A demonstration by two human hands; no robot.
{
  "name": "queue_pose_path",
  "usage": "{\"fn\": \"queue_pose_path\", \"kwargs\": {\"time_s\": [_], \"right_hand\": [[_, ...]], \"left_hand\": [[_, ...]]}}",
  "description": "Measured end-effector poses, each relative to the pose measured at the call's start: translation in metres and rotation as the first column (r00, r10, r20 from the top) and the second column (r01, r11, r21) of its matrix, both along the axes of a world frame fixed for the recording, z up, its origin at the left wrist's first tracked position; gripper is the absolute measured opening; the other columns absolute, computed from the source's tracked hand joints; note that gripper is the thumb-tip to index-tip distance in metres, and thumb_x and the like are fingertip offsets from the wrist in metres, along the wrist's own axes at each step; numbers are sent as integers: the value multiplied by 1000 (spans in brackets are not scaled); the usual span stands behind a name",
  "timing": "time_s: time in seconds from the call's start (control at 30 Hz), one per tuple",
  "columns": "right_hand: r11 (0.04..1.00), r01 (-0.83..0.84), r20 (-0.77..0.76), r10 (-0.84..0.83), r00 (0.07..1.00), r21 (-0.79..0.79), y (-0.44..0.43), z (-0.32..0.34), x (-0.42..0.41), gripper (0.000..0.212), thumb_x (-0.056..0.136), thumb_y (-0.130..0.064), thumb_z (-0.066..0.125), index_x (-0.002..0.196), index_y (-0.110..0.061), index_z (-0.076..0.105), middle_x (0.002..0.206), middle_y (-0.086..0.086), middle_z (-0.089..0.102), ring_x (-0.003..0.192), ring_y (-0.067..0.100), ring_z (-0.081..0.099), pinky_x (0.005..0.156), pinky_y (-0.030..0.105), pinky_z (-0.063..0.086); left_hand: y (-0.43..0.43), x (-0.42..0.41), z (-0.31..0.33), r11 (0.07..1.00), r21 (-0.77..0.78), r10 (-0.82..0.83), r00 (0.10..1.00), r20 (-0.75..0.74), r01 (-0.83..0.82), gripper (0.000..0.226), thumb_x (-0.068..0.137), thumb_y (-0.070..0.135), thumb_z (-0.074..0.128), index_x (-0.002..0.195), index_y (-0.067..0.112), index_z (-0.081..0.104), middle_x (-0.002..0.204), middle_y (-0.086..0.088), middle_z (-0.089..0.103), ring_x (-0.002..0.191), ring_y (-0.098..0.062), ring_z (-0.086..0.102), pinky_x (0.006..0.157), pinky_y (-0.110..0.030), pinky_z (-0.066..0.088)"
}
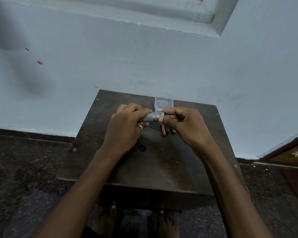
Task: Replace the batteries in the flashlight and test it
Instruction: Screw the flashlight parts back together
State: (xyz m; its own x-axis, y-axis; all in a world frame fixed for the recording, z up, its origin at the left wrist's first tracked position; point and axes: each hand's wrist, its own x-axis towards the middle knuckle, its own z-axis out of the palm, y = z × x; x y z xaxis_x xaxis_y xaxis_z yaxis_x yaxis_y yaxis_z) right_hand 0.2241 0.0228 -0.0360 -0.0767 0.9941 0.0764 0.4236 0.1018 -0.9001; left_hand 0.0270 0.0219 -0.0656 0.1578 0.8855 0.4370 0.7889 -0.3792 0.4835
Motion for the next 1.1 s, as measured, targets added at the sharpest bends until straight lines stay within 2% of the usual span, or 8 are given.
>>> {"fn": "queue_pose_path", "kwargs": {"time_s": [0.13,0.3,0.47,0.53,0.7,0.87,0.97,1.1], "right_hand": [[998,46,5,-46,999,-50,-3,0,-4,29,92,-39,69,81,-12,76,70,8,75,64,18,70,66,35,60],[971,160,13,-160,987,-178,-10,10,-13,64,96,-55,54,70,1,72,55,8,67,46,14,61,46,23,48],[968,224,186,-201,962,-112,-11,10,-16,78,97,-64,44,55,-3,67,50,9,65,47,20,62,61,38,55],[965,259,202,-247,948,-38,-10,8,-18,77,95,-65,44,62,2,64,59,13,68,59,28,67,69,47,59],[971,238,8,-238,971,23,-9,5,-20,40,96,-45,61,77,-10,66,59,3,71,52,11,69,58,32,55],[988,-16,-247,-23,969,-155,-9,12,-3,12,88,-20,75,92,-9,74,78,9,74,68,16,69,61,26,52],[980,-75,-286,20,958,-183,-10,14,3,14,87,-7,75,99,-1,73,81,15,73,71,21,66,64,26,57],[972,32,-107,-58,993,-233,-12,13,-5,50,96,-45,61,82,2,72,77,21,74,62,20,69,52,24,51]], "left_hand": [[0,1,0,1000,15,-3,1000,-3,3,43,83,21,71,123,33,65,107,9,61,101,-20,49,78,-48,50],[-1,3,2,999,47,-20,999,-42,22,45,83,22,72,126,32,64,109,10,61,103,-19,50,79,-47,50],[-2,3,3,997,70,-34,998,-48,37,44,84,23,71,126,33,64,109,11,61,103,-18,48,78,-47,49],[-1,2,2,997,74,-34,998,-49,37,44,84,22,71,126,32,64,110,10,61,103,-19,48,78,-47,49],[-1,1,1,997,73,-28,998,-58,32,44,84,20,72,125,32,65,110,9,61,104,-20,48,78,-48,49],[0,-1,1,995,85,-43,999,-16,44,44,84,17,70,126,29,64,108,7,60,103,-22,48,78,-50,49],[0,-1,1,995,84,-46,999,-25,47,44,84,17,70,126,29,64,110,7,60,104,-22,47,78,-50,49],[0,1,0,995,81,-57,998,-33,60,44,84,18,70,126,31,64,111,8,59,104,-21,47,79,-49,49]]}}
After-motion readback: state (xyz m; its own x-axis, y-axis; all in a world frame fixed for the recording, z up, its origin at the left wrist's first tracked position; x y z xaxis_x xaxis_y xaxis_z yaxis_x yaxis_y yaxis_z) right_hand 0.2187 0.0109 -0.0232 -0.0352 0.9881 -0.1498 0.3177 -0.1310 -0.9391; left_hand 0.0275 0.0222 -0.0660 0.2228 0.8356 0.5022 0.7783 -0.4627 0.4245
